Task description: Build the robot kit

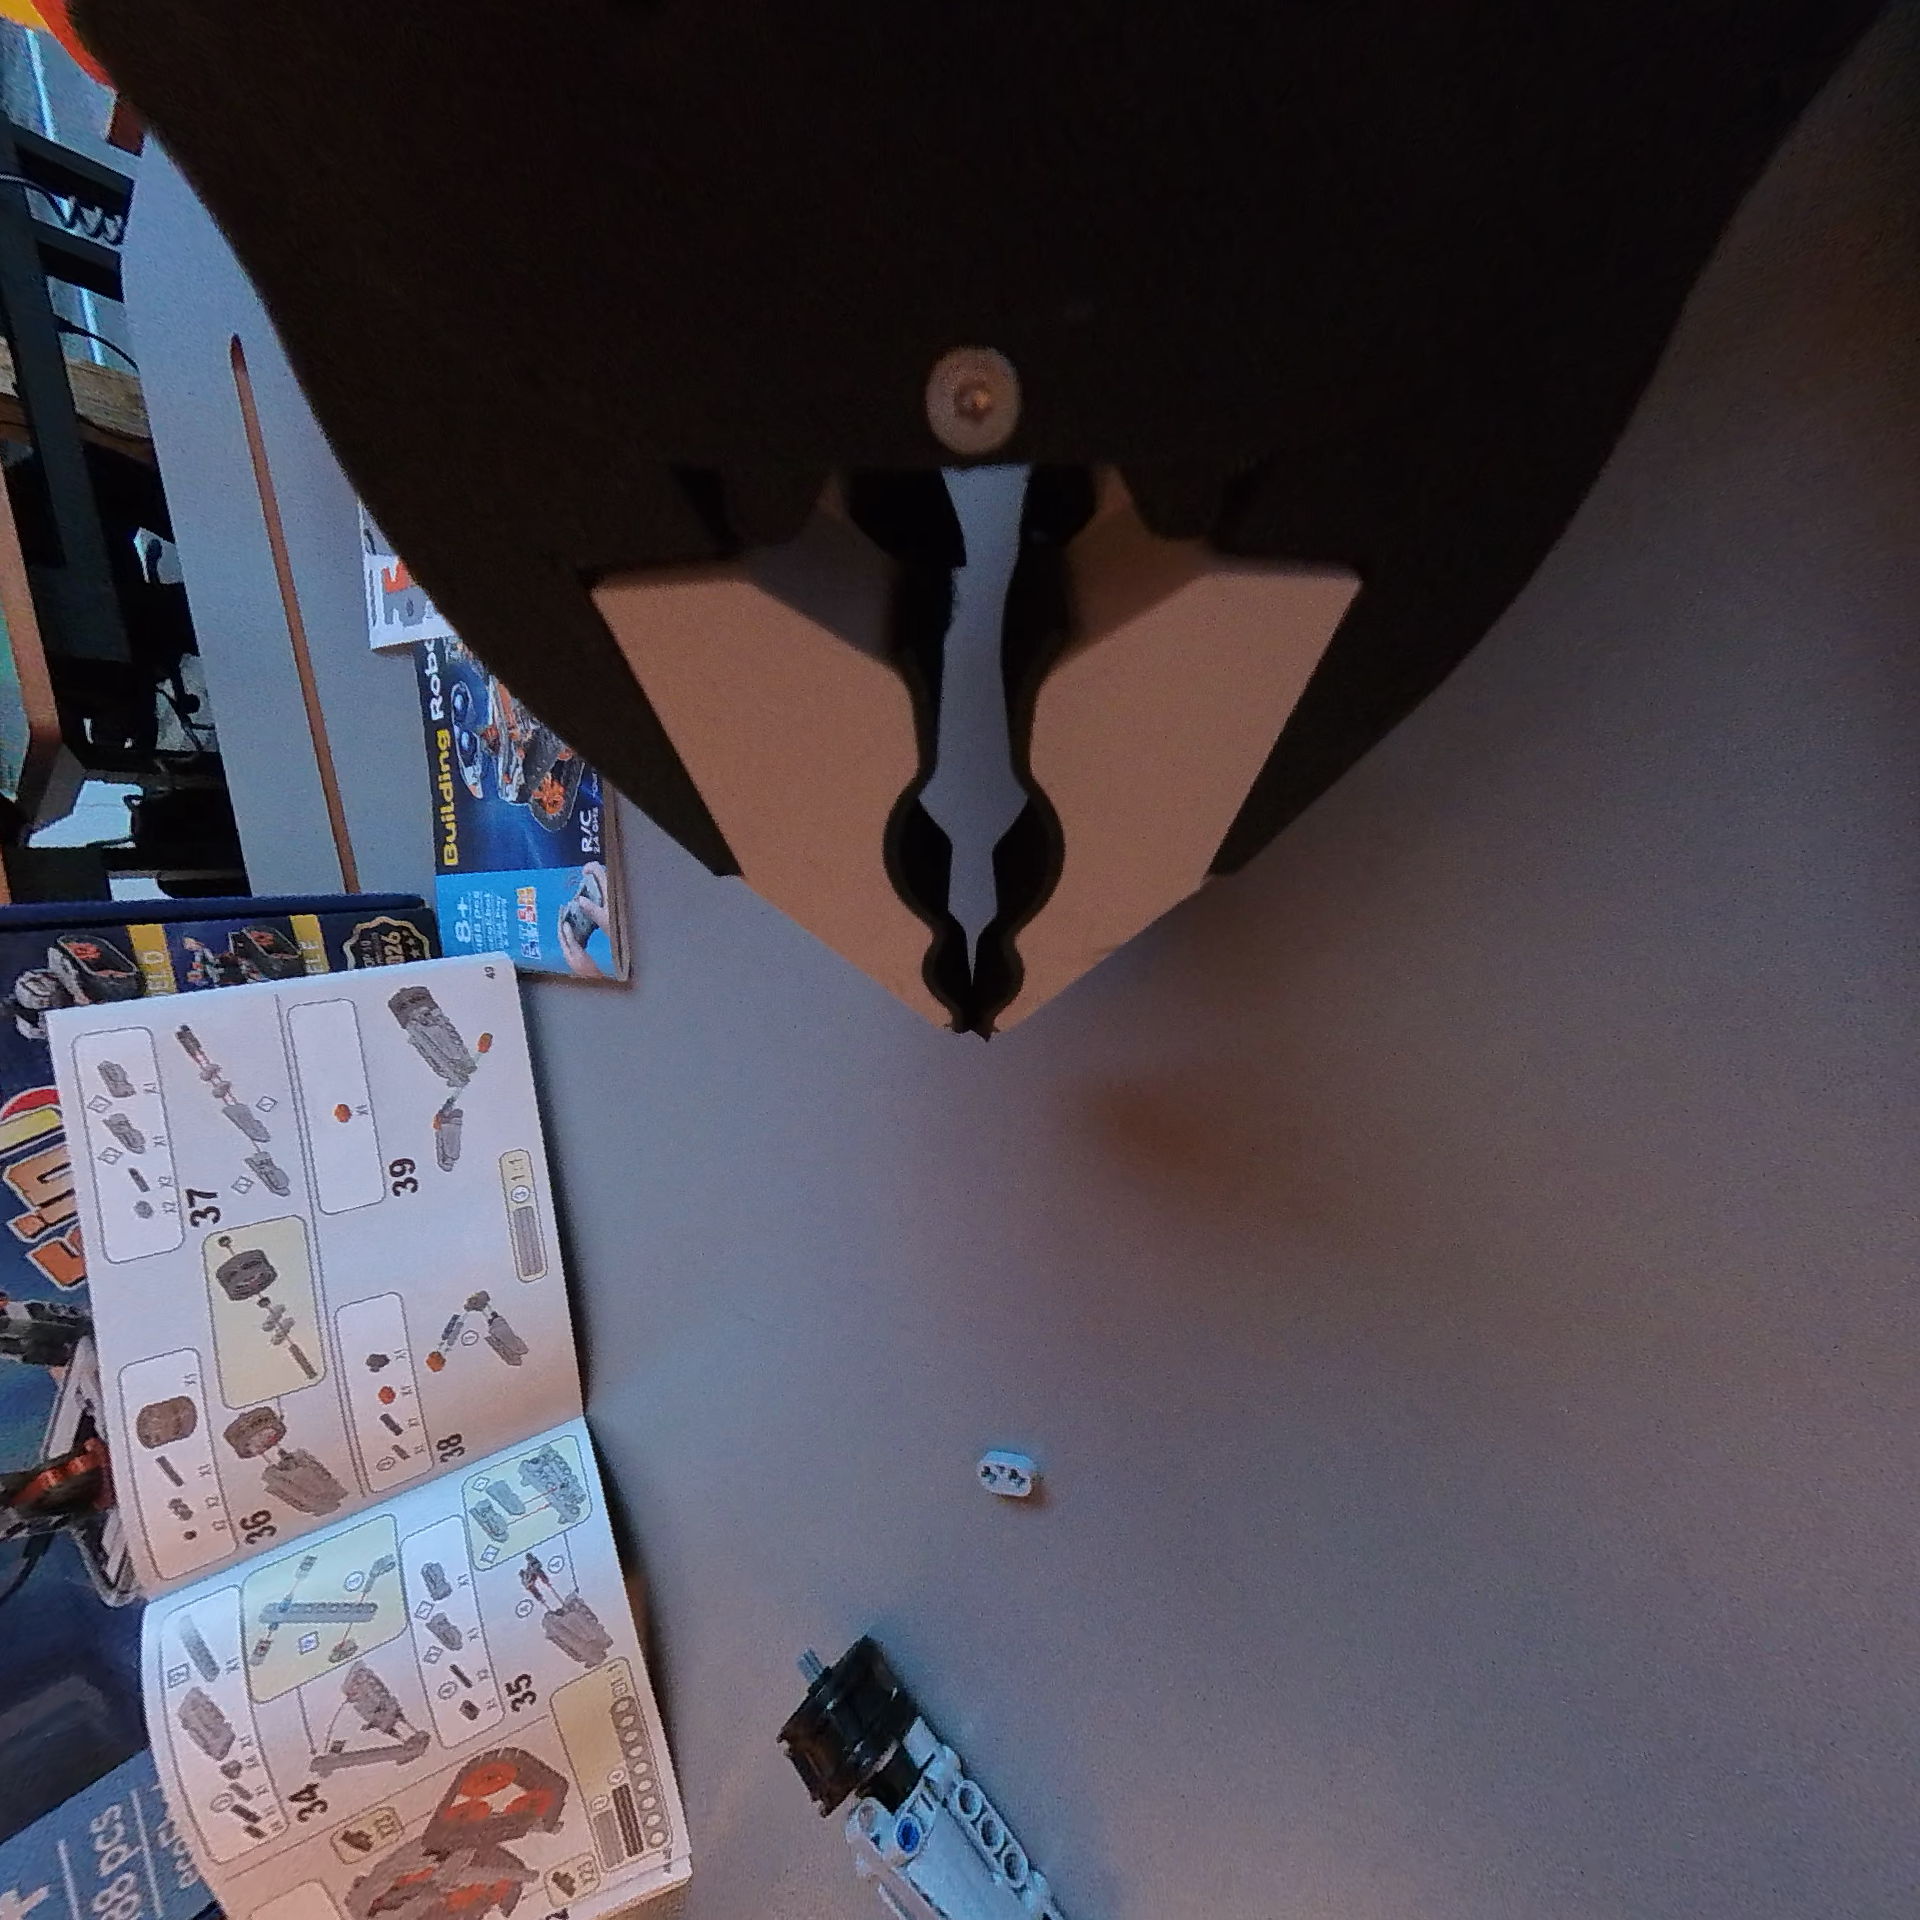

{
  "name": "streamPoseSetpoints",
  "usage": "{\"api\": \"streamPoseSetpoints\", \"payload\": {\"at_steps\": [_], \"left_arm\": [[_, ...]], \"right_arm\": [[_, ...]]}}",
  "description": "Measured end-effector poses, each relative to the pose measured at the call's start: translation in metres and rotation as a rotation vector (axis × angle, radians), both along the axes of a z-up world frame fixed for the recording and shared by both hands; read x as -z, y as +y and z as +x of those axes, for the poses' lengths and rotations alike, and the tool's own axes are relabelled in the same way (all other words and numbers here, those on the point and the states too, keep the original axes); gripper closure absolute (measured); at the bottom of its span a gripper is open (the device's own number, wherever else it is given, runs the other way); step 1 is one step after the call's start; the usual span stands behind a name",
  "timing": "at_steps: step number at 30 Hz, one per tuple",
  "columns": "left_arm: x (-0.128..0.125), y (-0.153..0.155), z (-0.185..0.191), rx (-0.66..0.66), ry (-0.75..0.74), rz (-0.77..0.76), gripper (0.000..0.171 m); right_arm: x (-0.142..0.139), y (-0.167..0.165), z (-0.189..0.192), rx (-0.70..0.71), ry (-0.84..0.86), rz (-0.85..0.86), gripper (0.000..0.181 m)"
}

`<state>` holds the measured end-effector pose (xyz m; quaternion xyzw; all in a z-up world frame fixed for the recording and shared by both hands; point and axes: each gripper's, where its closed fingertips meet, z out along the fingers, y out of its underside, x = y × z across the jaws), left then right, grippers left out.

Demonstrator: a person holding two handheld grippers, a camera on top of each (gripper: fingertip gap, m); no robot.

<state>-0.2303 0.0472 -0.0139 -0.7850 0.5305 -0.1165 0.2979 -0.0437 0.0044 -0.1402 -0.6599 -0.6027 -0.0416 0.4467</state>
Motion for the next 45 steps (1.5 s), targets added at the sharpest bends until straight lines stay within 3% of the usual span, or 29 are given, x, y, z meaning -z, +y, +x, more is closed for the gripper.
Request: {"api": "streamPoseSetpoints", "payload": {"at_steps": [3, 6, 10, 13, 18, 22, 32, 45], "left_arm": [[-0.024, -0.013, -0.118, -0.267, 0.065, -0.013, 0.144], [-0.016, -0.04, -0.223, -0.56, 0.129, -0.142, 0.145], [0.028, -0.087, -0.292, -0.814, 0.144, -0.428, 0.148], [0.064, -0.102, -0.321, -0.881, 0.272, -0.491, 0.151], [0.106, -0.097, -0.342, -0.975, 0.328, -0.561, 0.156], [0.125, -0.105, -0.35, -1.006, 0.347, -0.664, 0.149], [0.14, -0.111, -0.346, -1.037, 0.29, -0.792, 0.155], [0.145, -0.106, -0.349, -1.073, 0.234, -0.79, 0.166]], "right_arm": [[0.001, -0.001, -0.003, -0.006, -0.008, 0.001, 0.181], [0.001, -0.001, -0.003, -0.008, -0.03, 0.011, 0.181], [0.002, 0.008, 0.004, 0.036, -0.023, -0.001, 0.181], [0.002, 0.013, 0.011, 0.069, -0.001, -0.008, 0.181], [0.001, 0.016, 0.013, 0.085, -0.001, 0.003, 0.181], [0.005, 0.015, 0.011, 0.074, -0.008, -0.008, 0.181], [0.008, 0.01, 0.008, 0.049, -0.03, -0.012, 0.181], [0.01, 0.006, 0.004, 0.023, -0.06, -0.01, 0.181]]}}
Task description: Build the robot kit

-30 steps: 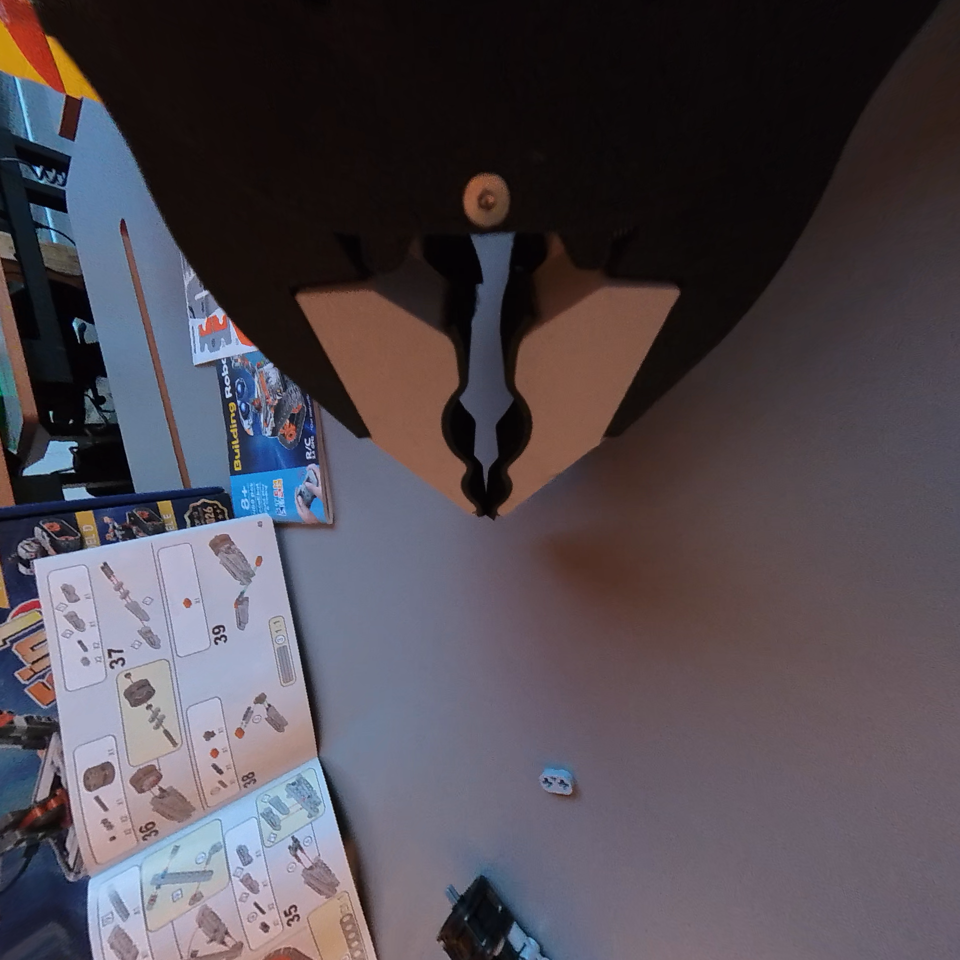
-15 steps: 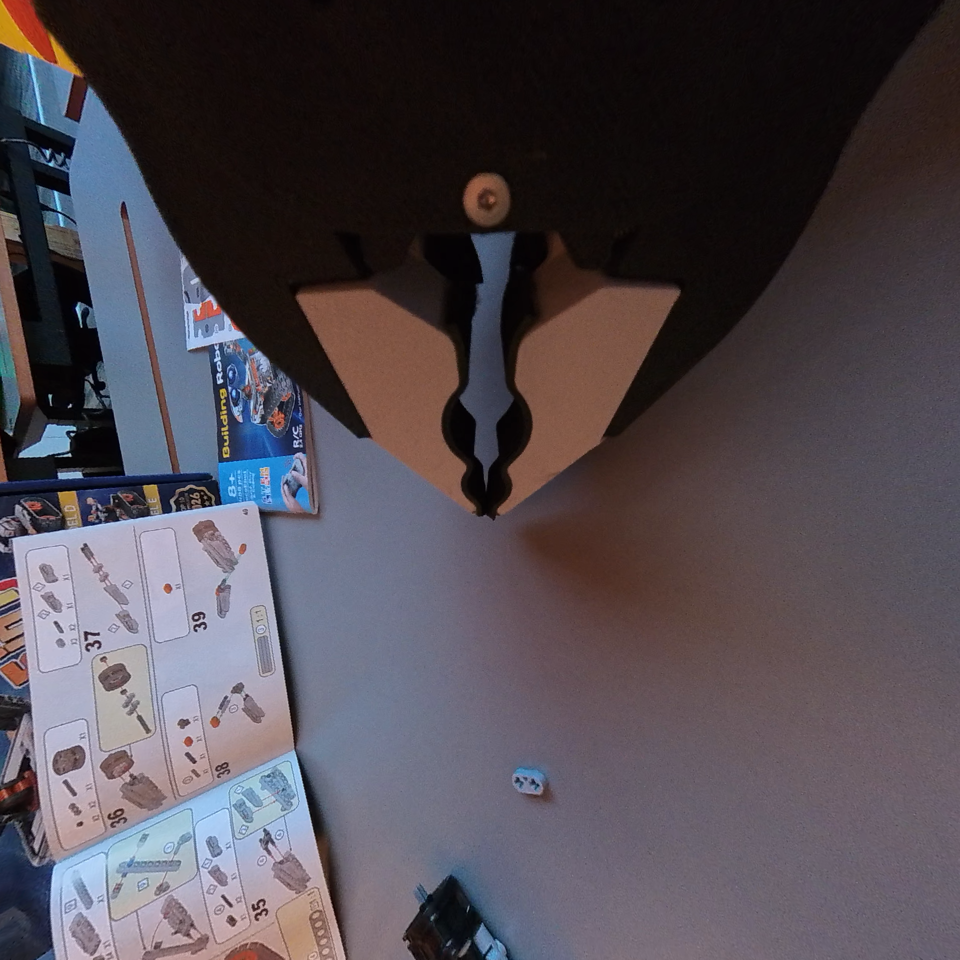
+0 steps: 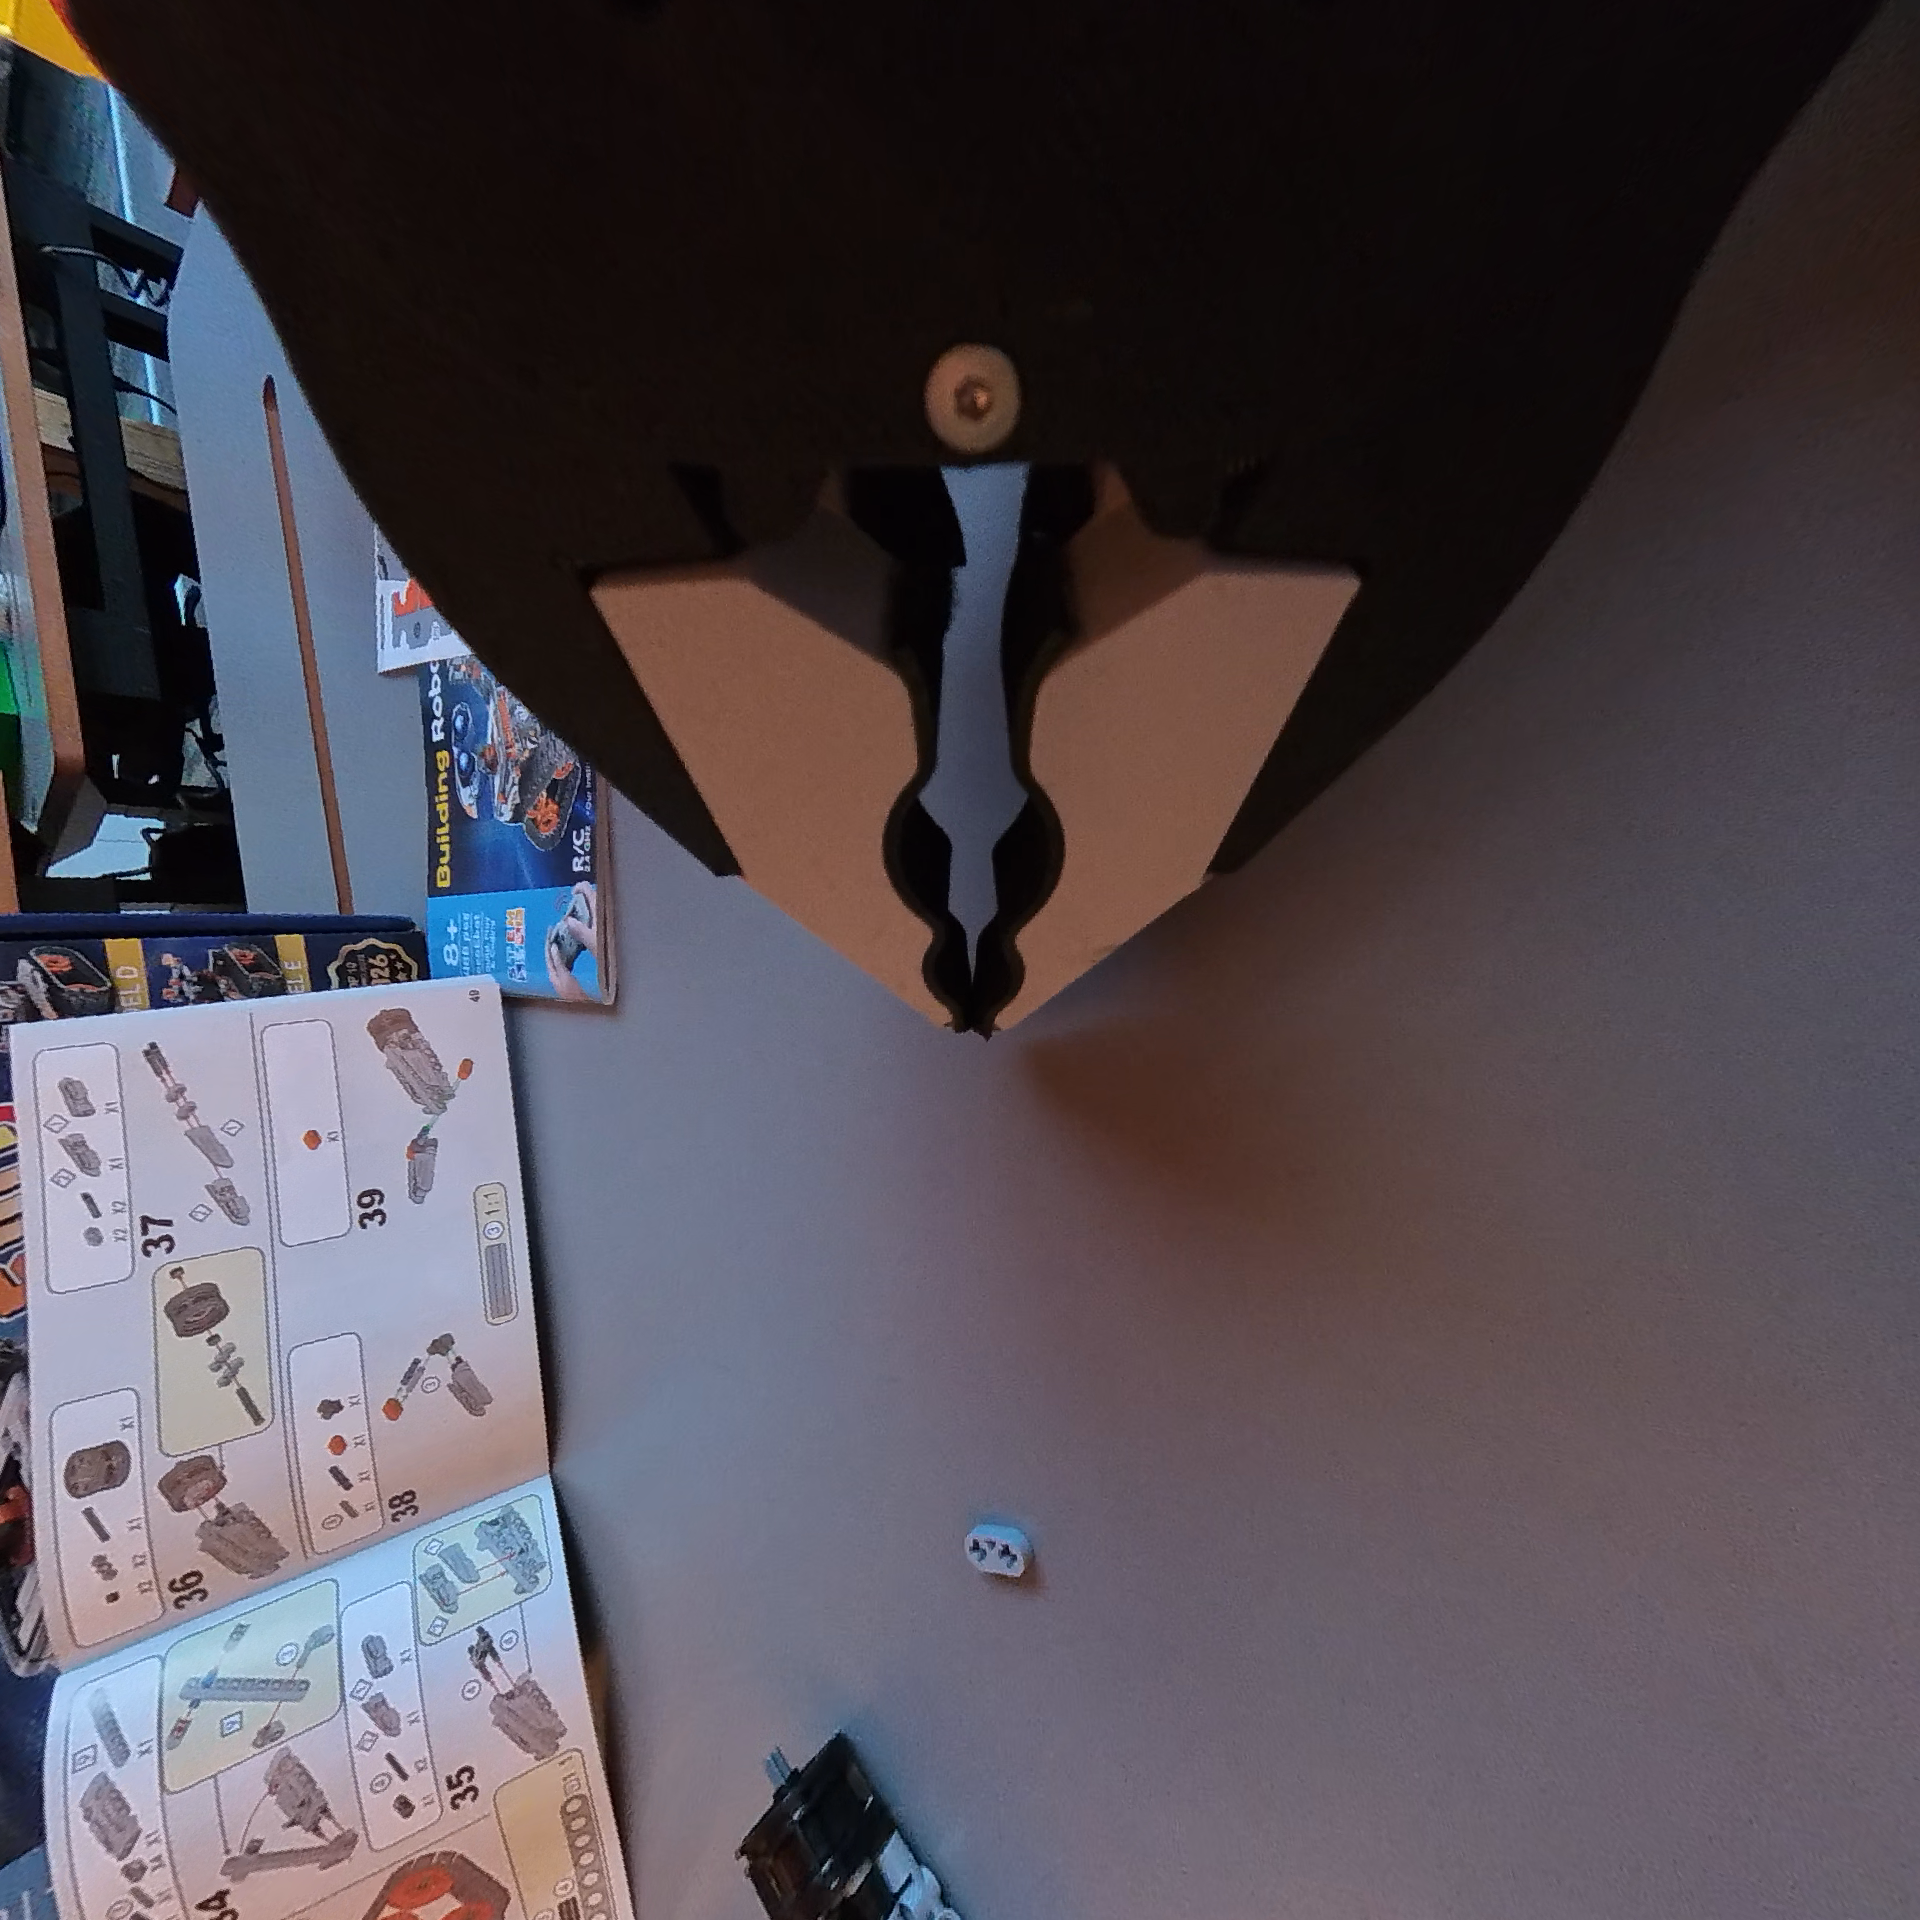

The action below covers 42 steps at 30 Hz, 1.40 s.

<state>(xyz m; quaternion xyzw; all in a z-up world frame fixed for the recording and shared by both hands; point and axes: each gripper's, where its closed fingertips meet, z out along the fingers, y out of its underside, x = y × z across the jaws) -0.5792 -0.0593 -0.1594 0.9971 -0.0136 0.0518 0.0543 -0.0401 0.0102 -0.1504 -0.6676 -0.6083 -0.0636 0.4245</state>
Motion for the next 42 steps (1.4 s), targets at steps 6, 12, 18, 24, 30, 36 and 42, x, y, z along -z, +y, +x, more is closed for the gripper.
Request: {"api": "streamPoseSetpoints", "payload": {"at_steps": [6, 12, 18, 24, 30, 36, 42], "left_arm": [[-0.032, 0.006, 0.009, 0.04, 0.015, 0.075, 0.171], [-0.108, 0.042, 0.057, 0.272, 0.105, 0.294, 0.171], [-0.118, 0.039, 0.06, 0.298, 0.174, 0.28, 0.169], [-0.061, 0.017, 0.034, 0.116, 0.044, 0.174, 0.156], [-0.018, 0.013, 0.016, 0.097, 0.033, 0.108, 0.159], [-0.002, 0.01, 0.004, 0.091, 0.06, 0.06, 0.159], [0.001, 0.014, 0.005, 0.099, 0.027, 0.082, 0.17]], "right_arm": [[-0.002, 0.0, -0.001, -0.002, -0.007, 0.011, 0.181], [-0.001, -0.001, 0.001, 0.0, -0.018, 0.011, 0.181], [-0.002, -0.01, -0.003, -0.041, -0.041, 0.015, 0.181], [-0.002, -0.013, -0.007, -0.061, -0.046, 0.02, 0.181], [0.002, -0.01, -0.006, -0.05, -0.044, 0.007, 0.181], [0.003, -0.004, -0.004, -0.025, -0.03, 0.002, 0.181], [0.008, -0.005, -0.005, -0.03, -0.036, -0.012, 0.181]]}}
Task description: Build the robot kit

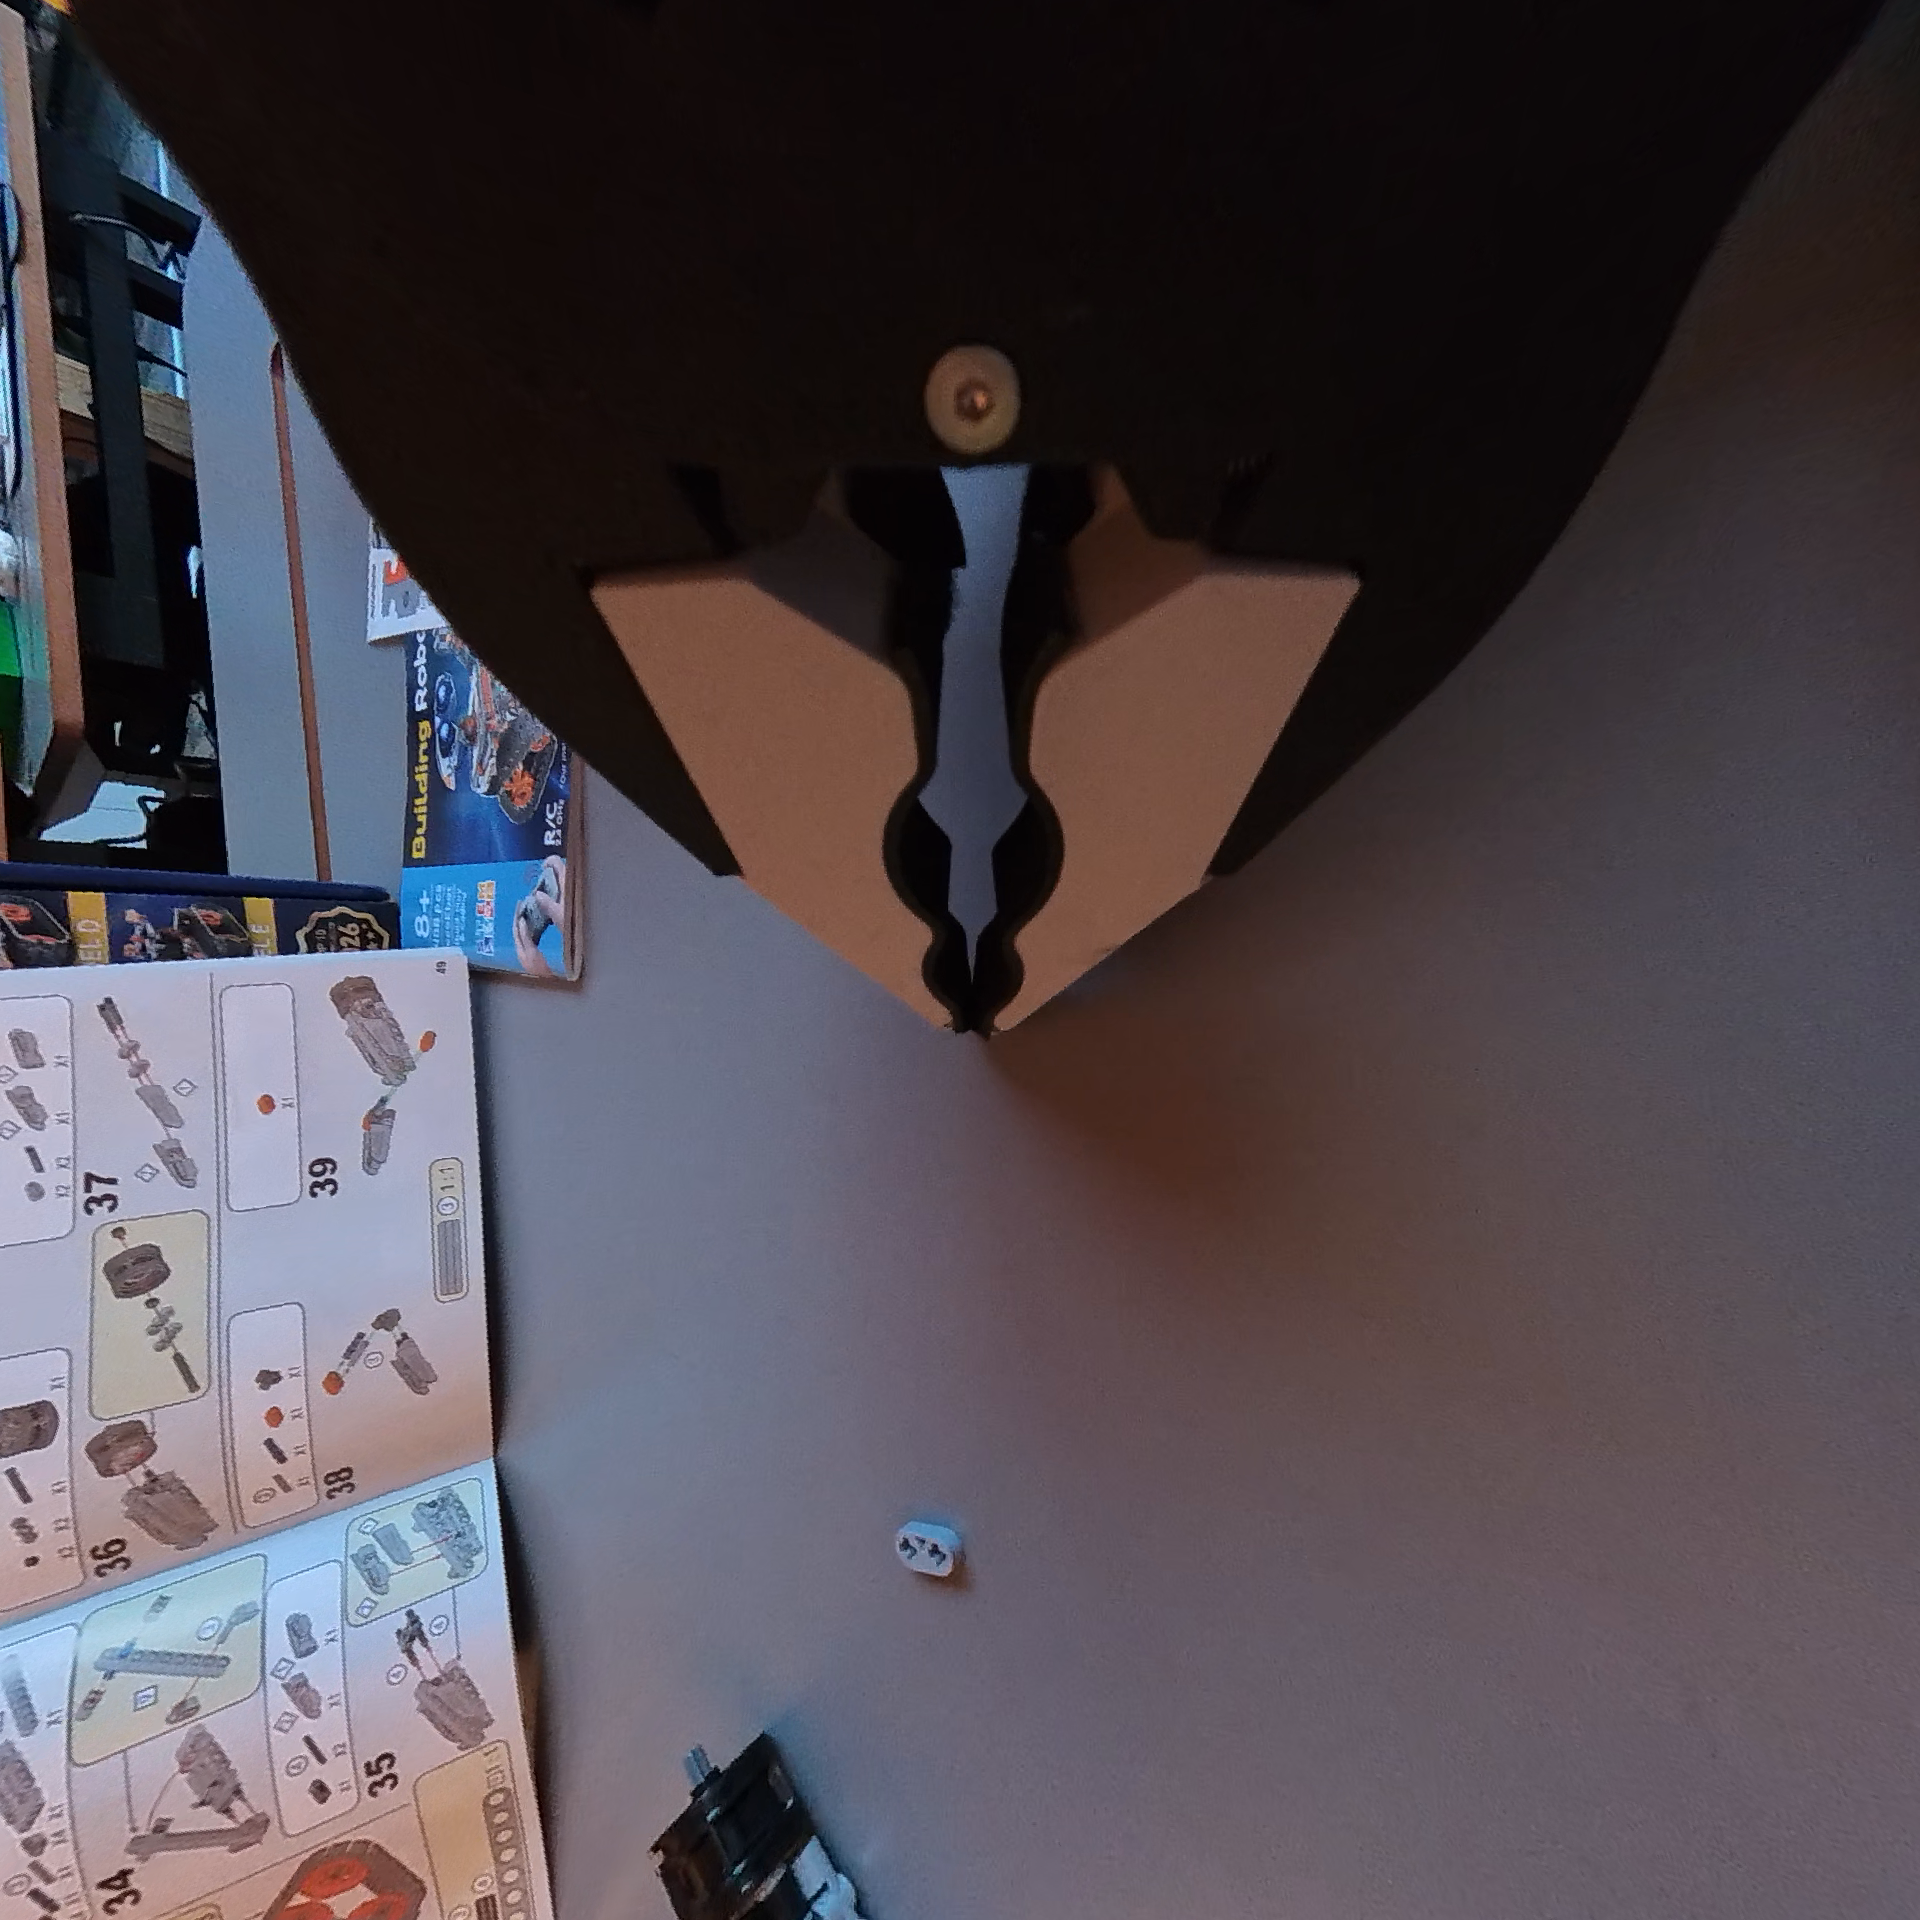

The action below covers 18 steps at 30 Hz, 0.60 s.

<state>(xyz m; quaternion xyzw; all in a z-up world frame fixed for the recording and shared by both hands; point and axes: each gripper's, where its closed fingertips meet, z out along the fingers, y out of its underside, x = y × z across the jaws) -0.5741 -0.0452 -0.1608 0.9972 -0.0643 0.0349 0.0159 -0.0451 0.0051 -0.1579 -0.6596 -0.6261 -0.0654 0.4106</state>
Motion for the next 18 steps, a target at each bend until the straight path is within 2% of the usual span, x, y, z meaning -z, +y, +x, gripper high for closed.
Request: {"api": "streamPoseSetpoints", "payload": {"at_steps": [5, 7, 9, 11, 13, 14, 16, 18], "left_arm": [[-0.014, -0.002, 0.0, 0.002, 0.009, 0.028, 0.17], [-0.032, 0.0, 0.005, 0.008, 0.013, 0.075, 0.17], [-0.06, 0.01, 0.027, 0.047, -0.03, 0.169, 0.17], [-0.1, 0.028, 0.078, 0.152, -0.145, 0.311, 0.17], [-0.139, 0.044, 0.156, 0.333, -0.3, 0.436, 0.17], [-0.151, 0.047, 0.2, 0.445, -0.374, 0.46, 0.17], [-0.15, 0.044, 0.289, 0.669, -0.501, 0.417, 0.17], [-0.119, 0.051, 0.356, 0.832, -0.486, 0.341, 0.17]], "right_arm": [[0.0, -0.001, 0.0, -0.003, -0.002, -0.001, 0.181], [0.0, -0.001, -0.001, -0.007, -0.001, 0.001, 0.181], [0.0, -0.001, -0.002, -0.008, -0.002, 0.001, 0.181], [0.0, 0.0, -0.003, -0.008, -0.002, 0.0, 0.181], [0.0, 0.0, -0.003, -0.006, 0.0, -0.004, 0.181], [0.0, 0.0, -0.002, -0.006, -0.001, -0.004, 0.181], [0.0, -0.001, -0.001, -0.006, -0.006, 0.003, 0.181], [0.0, -0.002, -0.001, -0.01, -0.008, 0.007, 0.181]]}}
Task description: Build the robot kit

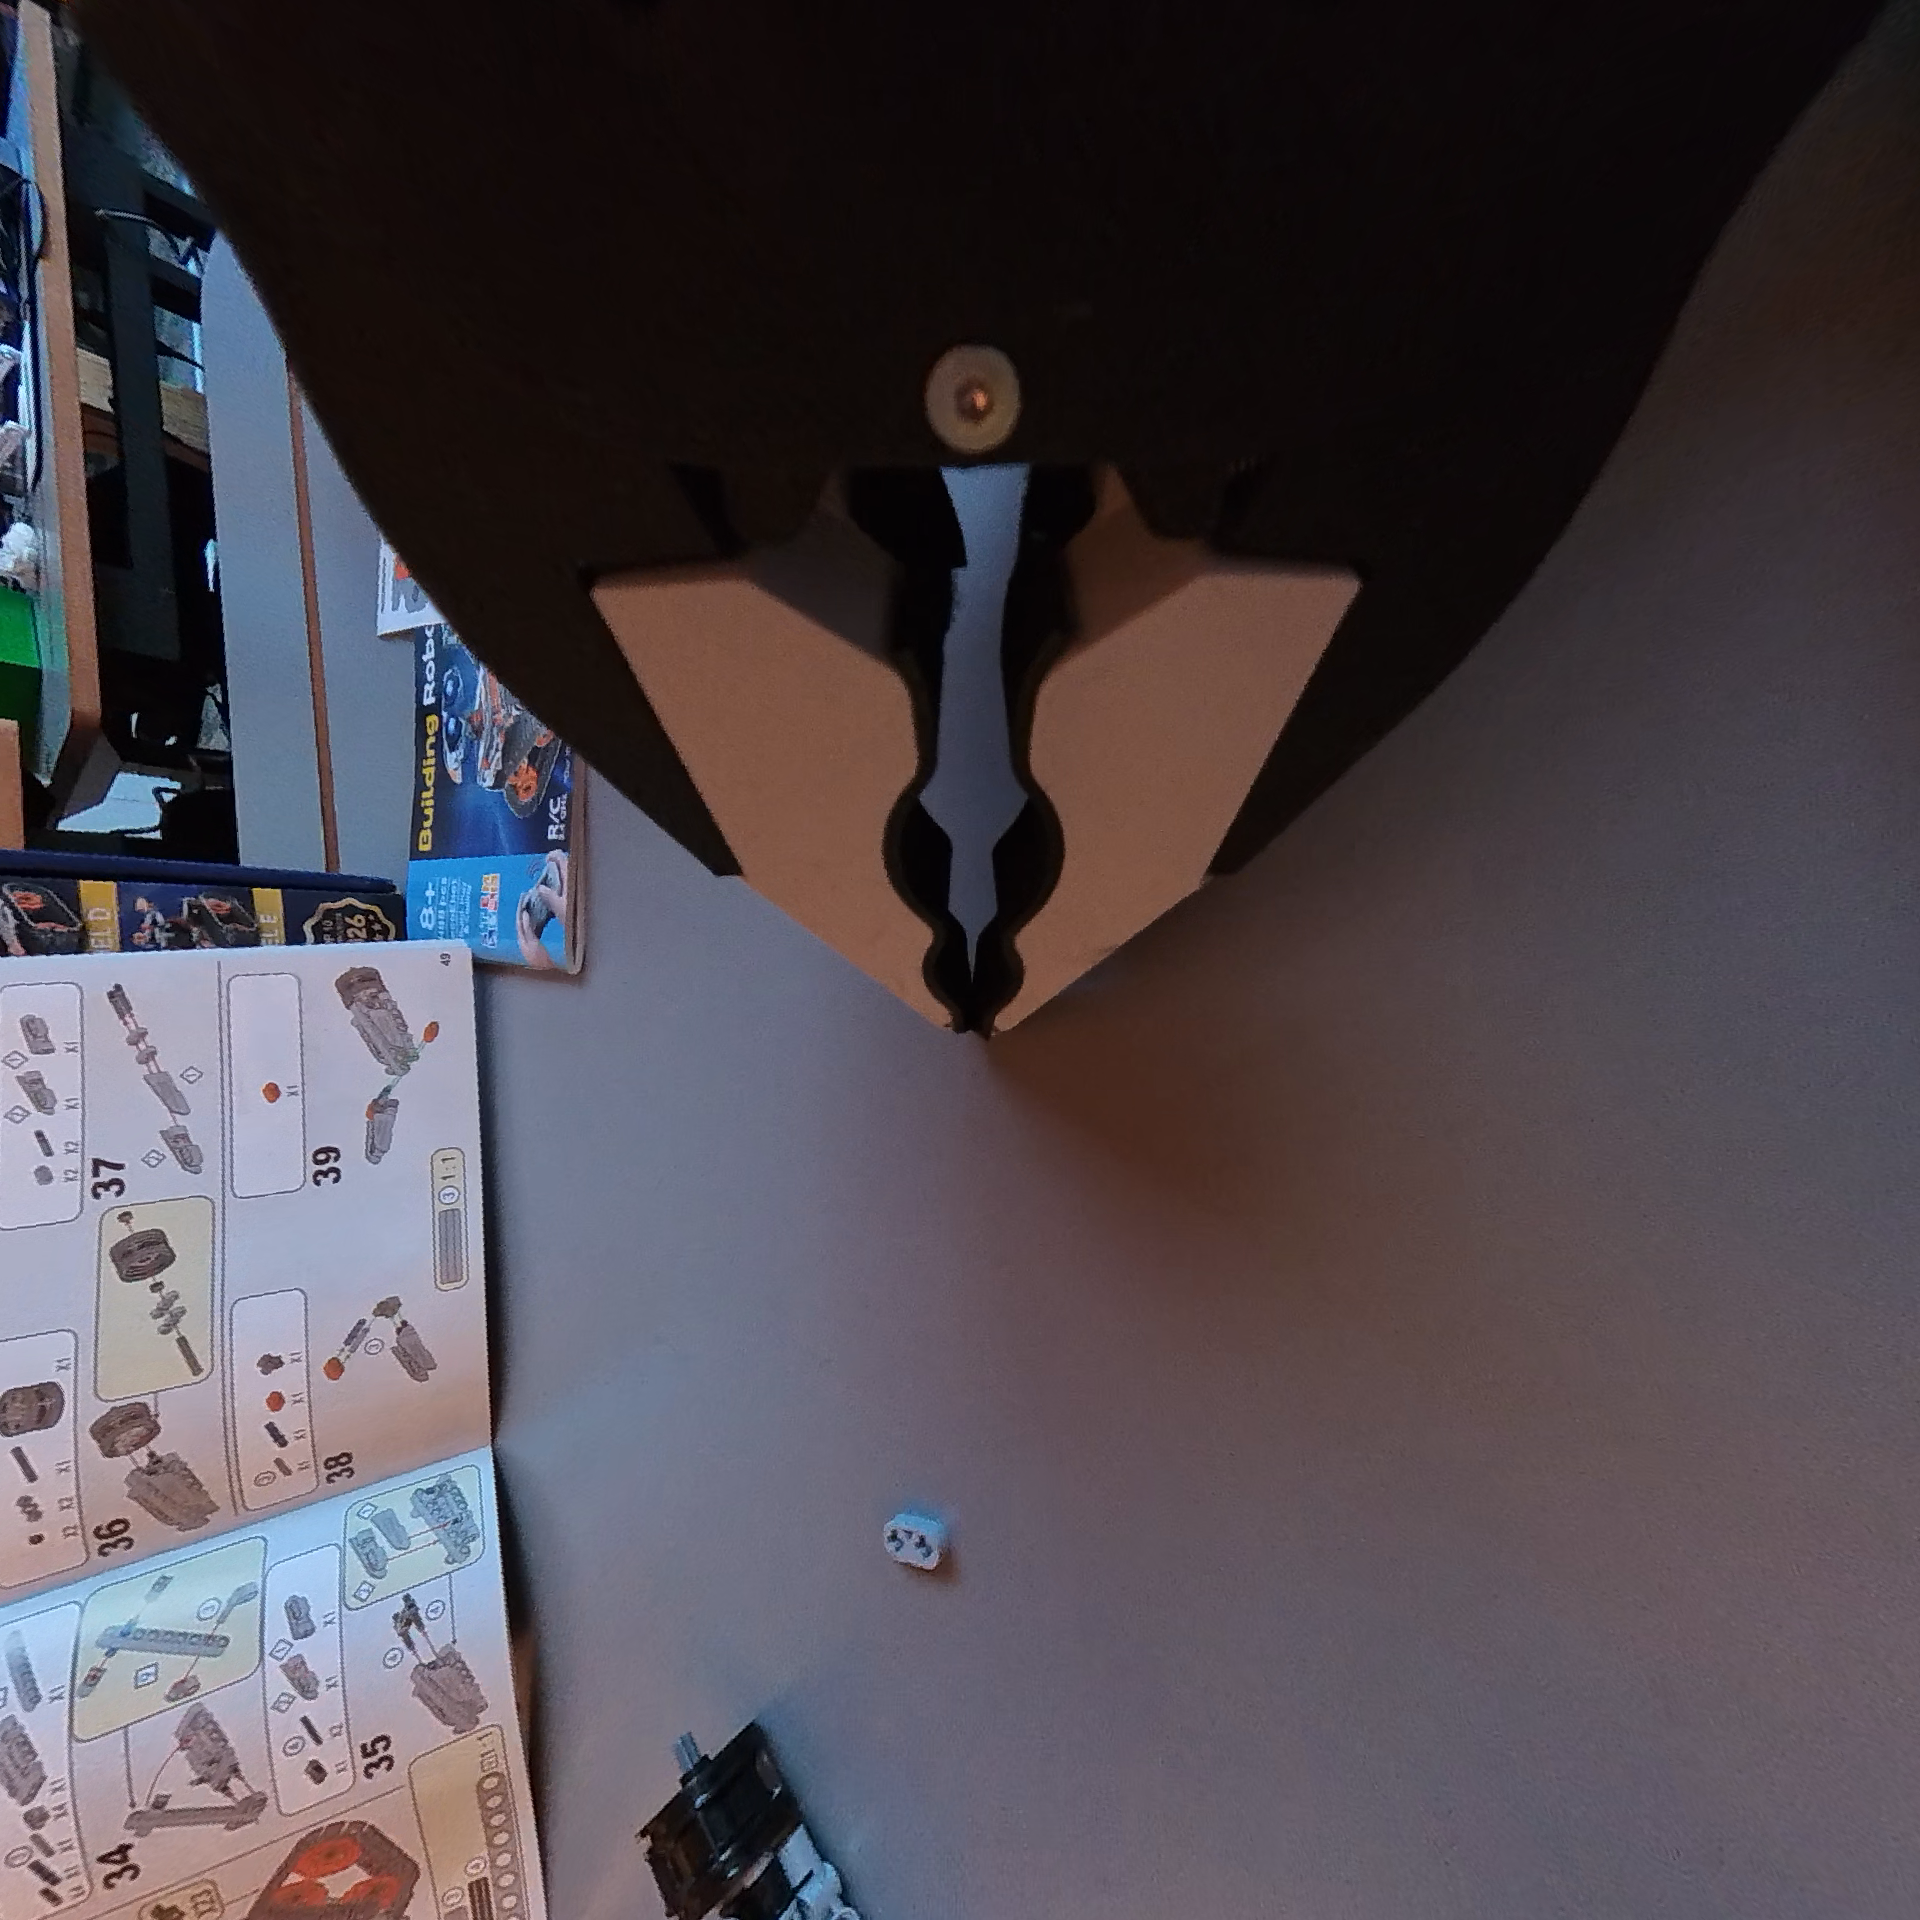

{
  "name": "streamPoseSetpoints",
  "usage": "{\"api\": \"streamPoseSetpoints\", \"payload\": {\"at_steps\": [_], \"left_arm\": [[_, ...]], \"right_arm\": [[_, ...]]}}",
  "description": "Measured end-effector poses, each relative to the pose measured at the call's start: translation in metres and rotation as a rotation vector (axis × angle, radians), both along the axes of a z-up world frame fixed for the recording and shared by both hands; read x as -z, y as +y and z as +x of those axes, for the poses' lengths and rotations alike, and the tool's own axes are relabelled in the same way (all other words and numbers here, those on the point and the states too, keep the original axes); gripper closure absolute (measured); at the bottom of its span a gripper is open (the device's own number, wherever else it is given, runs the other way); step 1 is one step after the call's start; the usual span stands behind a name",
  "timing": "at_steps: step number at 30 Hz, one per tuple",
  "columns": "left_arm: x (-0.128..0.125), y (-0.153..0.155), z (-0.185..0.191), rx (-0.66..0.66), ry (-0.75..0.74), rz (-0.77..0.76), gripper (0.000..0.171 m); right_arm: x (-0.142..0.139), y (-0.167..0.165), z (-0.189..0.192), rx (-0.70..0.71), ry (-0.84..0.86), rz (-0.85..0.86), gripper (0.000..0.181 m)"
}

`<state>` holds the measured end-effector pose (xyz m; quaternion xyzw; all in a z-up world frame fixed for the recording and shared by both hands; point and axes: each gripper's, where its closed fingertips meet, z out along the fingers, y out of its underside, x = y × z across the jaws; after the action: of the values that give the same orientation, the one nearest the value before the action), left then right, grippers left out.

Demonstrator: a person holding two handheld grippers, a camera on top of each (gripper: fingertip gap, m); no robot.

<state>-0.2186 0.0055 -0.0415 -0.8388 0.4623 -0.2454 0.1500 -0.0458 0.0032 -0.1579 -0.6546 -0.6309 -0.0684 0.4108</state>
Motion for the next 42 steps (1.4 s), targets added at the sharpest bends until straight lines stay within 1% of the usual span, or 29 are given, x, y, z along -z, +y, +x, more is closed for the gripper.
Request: {"api": "streamPoseSetpoints", "payload": {"at_steps": [2, 3, 4, 6, 9, 13, 14, 15, 17, 18, 19, 20, 22, 25, 26, 28, 31, 34, 37, 42], "left_arm": [[0.041, 0.025, 0.036, 0.078, 0.14, 0.097, 0.17], [0.059, 0.04, 0.044, 0.099, 0.219, 0.167, 0.17], [0.074, 0.054, 0.048, 0.112, 0.296, 0.241, 0.17], [0.094, 0.06, 0.055, 0.167, 0.36, 0.302, 0.17], [0.108, 0.061, 0.059, 0.223, 0.409, 0.363, 0.17], [0.114, 0.064, 0.055, 0.314, 0.51, 0.521, 0.17], [0.114, 0.066, 0.054, 0.33, 0.535, 0.561, 0.167], [0.116, 0.063, 0.054, 0.354, 0.546, 0.569, 0.159], [0.119, 0.053, 0.055, 0.383, 0.52, 0.544, 0.152], [0.118, 0.049, 0.055, 0.384, 0.499, 0.527, 0.149], [0.115, 0.047, 0.052, 0.372, 0.48, 0.512, 0.15], [0.107, 0.048, 0.047, 0.339, 0.456, 0.506, 0.15], [0.088, 0.05, 0.036, 0.245, 0.379, 0.48, 0.153], [0.075, 0.048, 0.026, 0.11, 0.243, 0.349, 0.15], [0.074, 0.048, 0.028, 0.085, 0.205, 0.327, 0.15], [0.079, 0.045, 0.036, 0.104, 0.153, 0.294, 0.151], [0.09, 0.045, 0.04, 0.113, 0.16, 0.276, 0.151], [0.082, 0.045, 0.036, 0.072, 0.117, 0.29, 0.154], [0.062, 0.044, 0.014, -0.025, 0.061, 0.342, 0.154], [0.028, 0.038, -0.058, -0.275, 0.001, 0.419, 0.149]], "right_arm": [[0.0, -0.001, 0.0, -0.006, -0.001, 0.001, 0.181], [0.0, -0.002, 0.0, -0.009, -0.002, 0.001, 0.181], [0.0, -0.003, 0.0, -0.014, -0.001, 0.001, 0.181], [0.0, -0.005, -0.002, -0.025, 0.008, -0.005, 0.181], [0.0, -0.006, -0.004, -0.036, 0.019, -0.02, 0.181], [0.0, -0.008, -0.004, -0.042, 0.027, -0.036, 0.181], [0.0, -0.008, -0.004, -0.042, 0.027, -0.036, 0.181], [0.0, -0.008, -0.004, -0.042, 0.024, -0.035, 0.181], [0.0, -0.008, -0.003, -0.039, 0.018, -0.033, 0.181], [0.0, -0.008, -0.002, -0.037, 0.016, -0.034, 0.181], [0.0, -0.008, -0.001, -0.034, 0.015, -0.033, 0.181], [0.0, -0.007, -0.001, -0.031, 0.013, -0.03, 0.181], [-0.002, -0.008, 0.0, -0.029, 0.015, -0.029, 0.181], [-0.001, -0.008, -0.001, -0.031, 0.006, -0.031, 0.181], [0.0, -0.009, -0.002, -0.034, 0.001, -0.031, 0.181], [0.0, -0.01, -0.004, -0.043, -0.005, -0.024, 0.181], [0.0, -0.011, -0.005, -0.047, -0.009, -0.018, 0.181], [0.0, -0.01, -0.002, -0.036, -0.017, -0.014, 0.181], [0.0, -0.01, -0.003, -0.035, -0.013, -0.022, 0.181], [0.0, -0.01, -0.004, -0.034, -0.015, -0.015, 0.181]]}}
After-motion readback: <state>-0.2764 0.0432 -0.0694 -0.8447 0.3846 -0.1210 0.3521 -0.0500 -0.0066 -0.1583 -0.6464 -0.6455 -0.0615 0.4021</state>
